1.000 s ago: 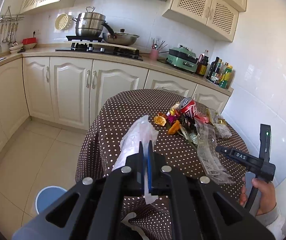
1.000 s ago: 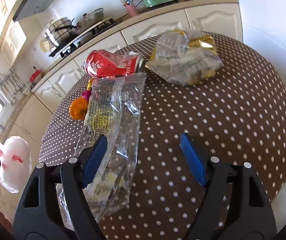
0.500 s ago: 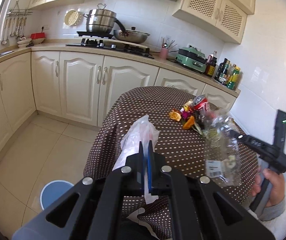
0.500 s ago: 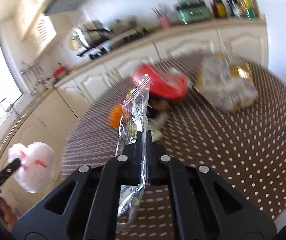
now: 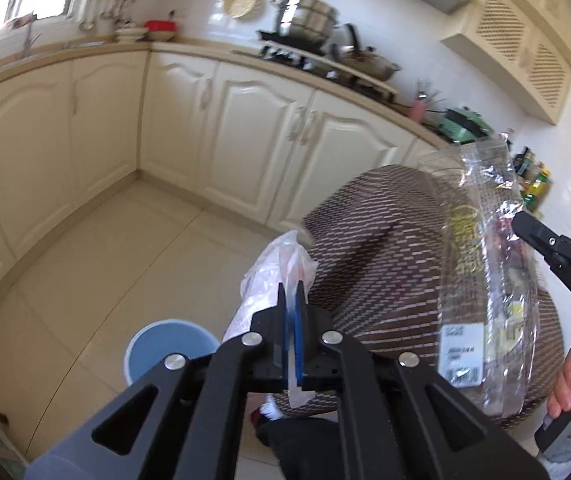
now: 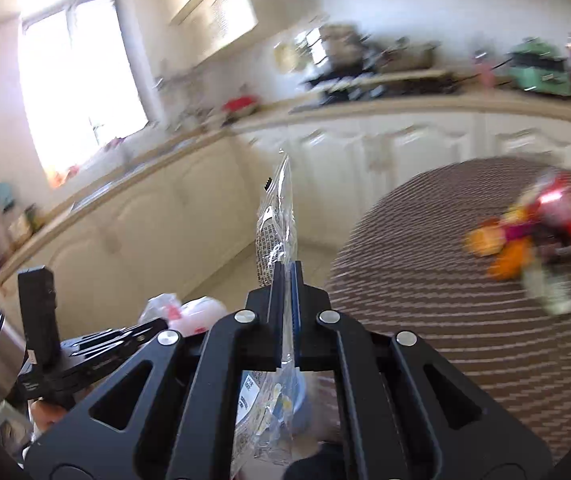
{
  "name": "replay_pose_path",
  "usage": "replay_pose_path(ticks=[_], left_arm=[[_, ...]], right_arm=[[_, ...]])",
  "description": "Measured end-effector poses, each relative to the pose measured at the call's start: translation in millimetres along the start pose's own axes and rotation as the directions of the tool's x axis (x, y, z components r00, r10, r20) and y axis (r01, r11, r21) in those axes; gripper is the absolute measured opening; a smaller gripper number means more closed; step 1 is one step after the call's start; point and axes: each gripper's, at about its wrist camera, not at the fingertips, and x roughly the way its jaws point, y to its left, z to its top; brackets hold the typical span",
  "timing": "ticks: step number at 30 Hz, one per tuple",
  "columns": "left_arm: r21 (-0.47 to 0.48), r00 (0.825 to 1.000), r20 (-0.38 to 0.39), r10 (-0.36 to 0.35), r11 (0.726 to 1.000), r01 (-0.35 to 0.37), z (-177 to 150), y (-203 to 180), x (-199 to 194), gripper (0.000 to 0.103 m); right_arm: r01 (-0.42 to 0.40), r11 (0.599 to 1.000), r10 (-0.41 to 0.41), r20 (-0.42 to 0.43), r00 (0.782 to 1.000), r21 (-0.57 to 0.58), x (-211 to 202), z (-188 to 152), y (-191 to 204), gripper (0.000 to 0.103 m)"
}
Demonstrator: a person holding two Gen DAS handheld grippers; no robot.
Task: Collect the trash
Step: 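Carry the white bag and clear wrapper with both tools over the blue bucket, then open the left tool dropping the white bag while the right tool drops the clear wrapper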
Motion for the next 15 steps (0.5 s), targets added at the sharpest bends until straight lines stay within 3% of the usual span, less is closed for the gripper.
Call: replay_pose_path(ticks=[3,5,11,13,15], left_arm=[[-0.046,0.996,-0.060,0.059,0.997,-0.062,-9,39,23,0.002],[-0.073,0.990,-0.111,0.090,0.992,-0.099,-18,64,44,0.002],[-0.098,0.938,-0.280,0.202,0.967,-0.237,-52,134,129,0.002],[-0.111,0.926,-0.317,0.207,0.961,-0.253,-60,151,152,0.002],[-0.090,0.902,-0.353,0.248,0.951,-0.297,-67,162,176,0.002]], right_arm=[[-0.051,0.999,0.049,-0.099,0.994,-0.015,63,-17,24,0.004],[-0.069,0.998,0.067,-0.194,0.979,-0.004,121,-38,34,0.003],[-0.052,0.999,0.053,-0.415,0.908,0.014,260,-116,58,0.004],[-0.033,0.999,0.041,-0.473,0.880,0.025,298,-140,57,0.004],[-0.007,1.000,0.017,-0.501,0.865,0.021,324,-162,59,0.004]])
